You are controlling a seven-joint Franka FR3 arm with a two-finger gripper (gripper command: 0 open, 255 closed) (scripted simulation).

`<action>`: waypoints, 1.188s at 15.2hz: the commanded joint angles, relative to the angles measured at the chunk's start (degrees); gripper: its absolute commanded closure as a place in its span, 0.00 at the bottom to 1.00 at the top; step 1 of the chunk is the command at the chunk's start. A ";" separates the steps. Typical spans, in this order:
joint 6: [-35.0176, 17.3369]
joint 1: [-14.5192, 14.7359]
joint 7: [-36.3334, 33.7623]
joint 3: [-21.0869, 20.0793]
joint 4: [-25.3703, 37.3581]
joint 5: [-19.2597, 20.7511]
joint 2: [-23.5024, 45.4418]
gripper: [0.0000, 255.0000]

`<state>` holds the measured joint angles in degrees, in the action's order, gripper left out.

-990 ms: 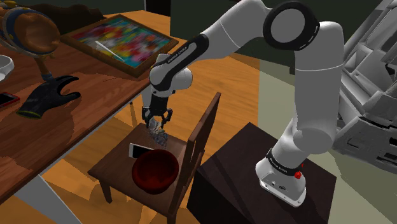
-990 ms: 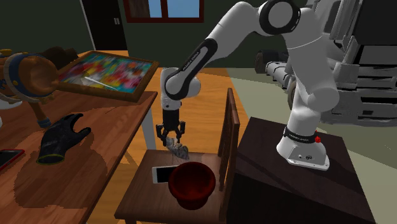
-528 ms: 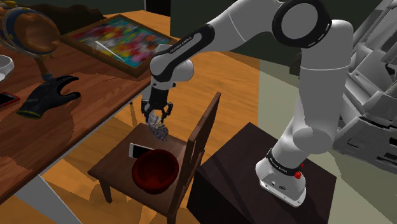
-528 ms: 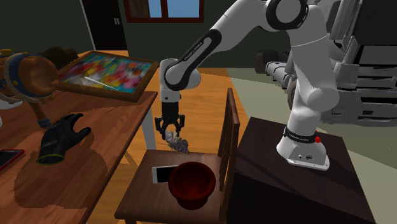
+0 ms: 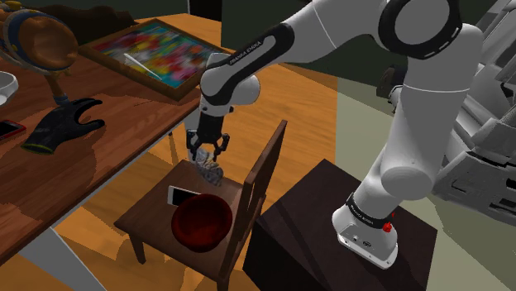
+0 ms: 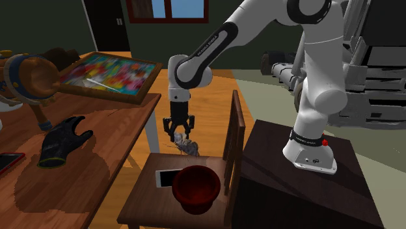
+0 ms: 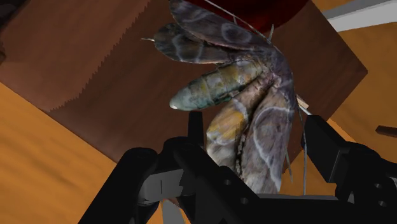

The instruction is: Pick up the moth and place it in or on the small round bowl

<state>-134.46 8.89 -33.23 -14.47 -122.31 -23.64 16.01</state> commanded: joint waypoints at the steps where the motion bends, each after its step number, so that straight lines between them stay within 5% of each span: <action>1: -1.81 1.21 -1.17 -1.28 -3.88 -1.38 -2.73 1.00; 11: -8.62 7.23 -5.45 -8.29 -20.45 -10.71 -15.61 1.00; 18: -14.29 7.70 -2.94 -8.51 -20.81 -12.06 -10.10 1.00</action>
<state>-147.62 16.00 -36.23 -22.37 -142.60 -35.33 1.55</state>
